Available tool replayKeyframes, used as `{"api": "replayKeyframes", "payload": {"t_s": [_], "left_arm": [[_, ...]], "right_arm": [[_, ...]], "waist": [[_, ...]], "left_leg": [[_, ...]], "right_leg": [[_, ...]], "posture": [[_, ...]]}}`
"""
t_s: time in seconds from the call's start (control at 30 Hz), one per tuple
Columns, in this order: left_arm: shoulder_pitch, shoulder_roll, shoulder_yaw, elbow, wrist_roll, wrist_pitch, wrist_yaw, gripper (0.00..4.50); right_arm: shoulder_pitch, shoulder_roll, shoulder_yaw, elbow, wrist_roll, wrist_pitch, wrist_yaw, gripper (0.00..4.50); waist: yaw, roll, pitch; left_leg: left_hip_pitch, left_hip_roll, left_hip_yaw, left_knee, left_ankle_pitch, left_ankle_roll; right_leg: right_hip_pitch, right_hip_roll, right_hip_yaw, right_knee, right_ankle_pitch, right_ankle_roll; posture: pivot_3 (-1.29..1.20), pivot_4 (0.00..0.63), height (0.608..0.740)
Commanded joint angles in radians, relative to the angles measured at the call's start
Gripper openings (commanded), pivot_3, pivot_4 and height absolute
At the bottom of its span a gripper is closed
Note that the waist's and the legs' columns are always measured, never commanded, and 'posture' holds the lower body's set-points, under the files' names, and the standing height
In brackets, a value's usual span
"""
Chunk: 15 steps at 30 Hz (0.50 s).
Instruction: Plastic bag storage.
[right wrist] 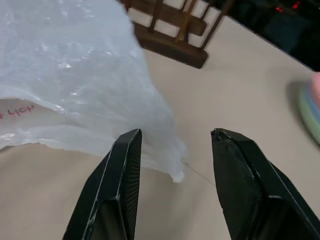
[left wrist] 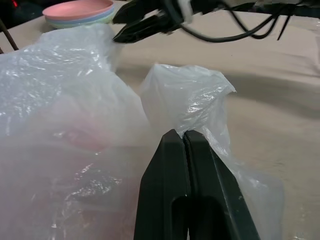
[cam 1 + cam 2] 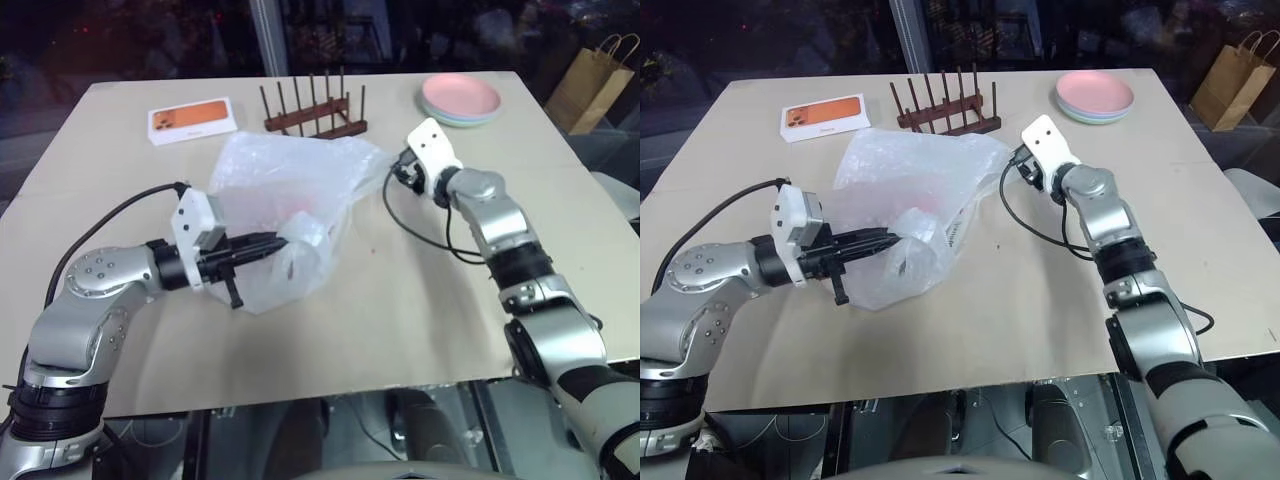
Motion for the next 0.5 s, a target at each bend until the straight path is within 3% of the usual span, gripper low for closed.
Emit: {"api": "replayKeyframes", "payload": {"t_s": [0.03,0.23,0.37,0.5], "left_arm": [[0.028,0.016,0.062,-0.066,-0.024,0.012,0.027,0.0],[0.05,0.022,0.09,-0.085,-0.03,0.024,0.044,0.0],[0.042,0.019,0.081,-0.092,-0.031,0.029,0.046,0.0],[0.042,0.014,0.104,-0.101,-0.076,0.074,0.063,0.0]], "right_arm": [[-0.045,-0.012,-0.009,0.021,0.004,-0.084,0.058,2.2],[0.041,-0.07,0.011,-0.142,-0.022,-0.073,0.116,2.2],[-0.023,-0.015,0.011,0.011,-0.047,-0.13,0.042,2.2],[-0.096,0.018,-0.019,0.147,-0.038,-0.191,0.004,1.02]], "waist": [[0.003,0.0,0.0],[0.006,0.001,0.0],[-0.008,0.001,0.0],[-0.018,0.001,0.0]], "left_leg": [[0.0,0.0,0.0,0.0,0.0,0.0],[0.0,-0.001,0.0,0.0,0.0,0.0],[0.001,0.0,0.0,0.0,0.0,0.0],[0.001,0.001,0.0,0.0,0.0,0.0]], "right_leg": [[0.0,0.0,0.0,0.0,0.0,0.0],[0.0,-0.001,0.0,0.0,0.0,0.0],[0.0,0.001,0.0,0.001,0.0,0.0],[-0.001,0.001,0.0,0.002,0.0,0.0]], "posture": [[0.0,0.15,0.74],[0.0,0.15,0.74],[0.0,0.15,0.74],[0.0,0.15,0.74]]}}
